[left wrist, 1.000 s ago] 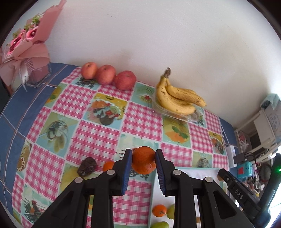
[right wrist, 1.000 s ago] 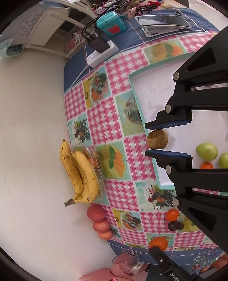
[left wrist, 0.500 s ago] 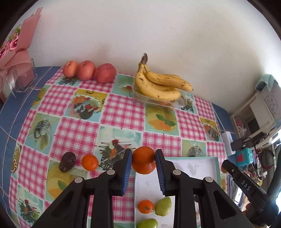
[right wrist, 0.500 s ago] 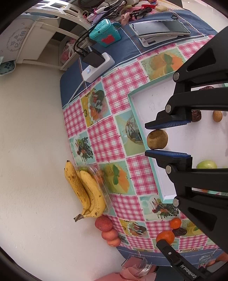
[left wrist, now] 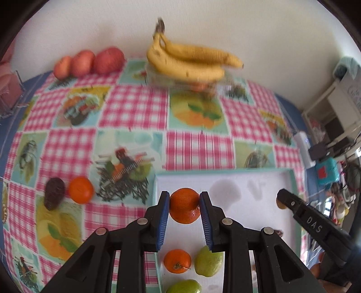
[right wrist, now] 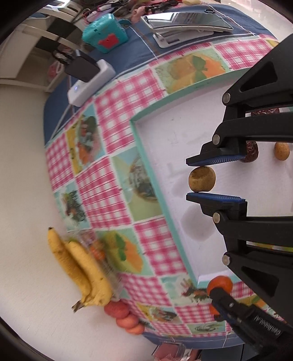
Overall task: Organize fruits
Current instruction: 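Carry the brown fruit and orange over the white tray with both tools, then open both tools to release the brown fruit and orange in the tray, then move both tools back toward the last date and orange beside the tray, then grasp the orange with the right tool while the left tool grasps the dark date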
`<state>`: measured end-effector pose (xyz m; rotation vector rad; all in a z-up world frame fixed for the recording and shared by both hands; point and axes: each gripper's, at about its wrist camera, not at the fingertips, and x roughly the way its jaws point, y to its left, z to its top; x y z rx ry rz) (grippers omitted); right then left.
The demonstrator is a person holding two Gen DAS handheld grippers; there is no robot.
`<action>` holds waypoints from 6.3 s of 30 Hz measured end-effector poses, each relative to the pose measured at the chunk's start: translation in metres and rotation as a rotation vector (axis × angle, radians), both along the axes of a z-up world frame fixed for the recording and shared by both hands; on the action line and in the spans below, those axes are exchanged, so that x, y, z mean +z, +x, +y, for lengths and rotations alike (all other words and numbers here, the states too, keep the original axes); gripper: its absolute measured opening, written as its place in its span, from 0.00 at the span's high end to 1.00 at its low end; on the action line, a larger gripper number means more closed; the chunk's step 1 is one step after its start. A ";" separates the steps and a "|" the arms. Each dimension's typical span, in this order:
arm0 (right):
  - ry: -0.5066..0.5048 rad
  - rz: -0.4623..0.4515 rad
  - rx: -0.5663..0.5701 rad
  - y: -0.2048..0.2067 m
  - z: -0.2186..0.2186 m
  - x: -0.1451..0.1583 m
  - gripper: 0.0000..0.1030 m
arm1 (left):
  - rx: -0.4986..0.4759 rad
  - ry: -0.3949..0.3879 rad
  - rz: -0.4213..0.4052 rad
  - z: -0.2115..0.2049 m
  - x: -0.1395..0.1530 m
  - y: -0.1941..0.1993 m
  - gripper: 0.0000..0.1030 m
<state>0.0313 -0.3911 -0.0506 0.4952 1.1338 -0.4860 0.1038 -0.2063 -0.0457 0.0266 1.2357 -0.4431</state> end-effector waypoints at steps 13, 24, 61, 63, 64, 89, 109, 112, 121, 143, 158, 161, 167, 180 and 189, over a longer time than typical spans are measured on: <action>0.043 0.061 -0.011 0.005 0.001 -0.023 0.76 | -0.007 0.037 0.066 -0.003 -0.033 -0.001 0.72; 0.055 0.093 -0.007 0.013 0.001 -0.033 0.76 | -0.012 0.046 0.064 -0.004 -0.036 0.000 0.72; -0.018 0.032 0.029 0.010 0.007 -0.023 0.10 | 0.201 0.160 -0.029 0.050 -0.004 0.026 0.00; -0.040 0.027 0.033 0.010 0.010 -0.021 0.10 | 0.218 0.176 -0.044 0.056 -0.003 0.028 0.00; -0.047 0.020 0.037 0.010 0.012 -0.020 0.10 | 0.224 0.184 -0.055 0.059 -0.002 0.029 0.00; -0.015 -0.032 0.186 0.035 0.090 0.002 0.10 | 0.211 0.217 -0.168 0.138 0.042 0.039 0.00; -0.003 -0.225 0.396 0.083 0.197 0.034 0.10 | 0.452 0.152 -0.253 0.264 0.078 0.057 0.00; -0.004 -0.235 0.414 0.088 0.208 0.034 0.10 | 0.469 0.123 -0.242 0.272 0.078 0.060 0.00; -0.016 -0.206 0.465 0.101 0.230 0.019 0.10 | 0.524 0.094 -0.164 0.281 0.059 0.069 0.00; 0.020 -0.044 0.508 0.116 0.248 -0.048 0.21 | 0.510 0.115 0.085 0.256 -0.040 0.082 0.01; 0.099 -0.073 0.523 0.118 0.255 -0.050 0.60 | 0.497 0.074 0.087 0.251 -0.038 0.082 0.03; 0.105 -0.075 0.509 0.116 0.250 -0.048 0.60 | 0.489 0.070 0.087 0.249 -0.038 0.082 0.04; 0.082 -0.056 0.440 0.109 0.228 -0.045 0.60 | 0.448 0.040 0.102 0.235 -0.039 0.080 0.11; 0.067 -0.125 0.362 0.099 0.194 -0.014 0.60 | 0.313 0.017 0.145 0.194 -0.050 0.075 0.44; 0.044 -0.170 0.354 0.092 0.187 0.008 0.60 | 0.279 0.027 0.122 0.186 -0.048 0.074 0.64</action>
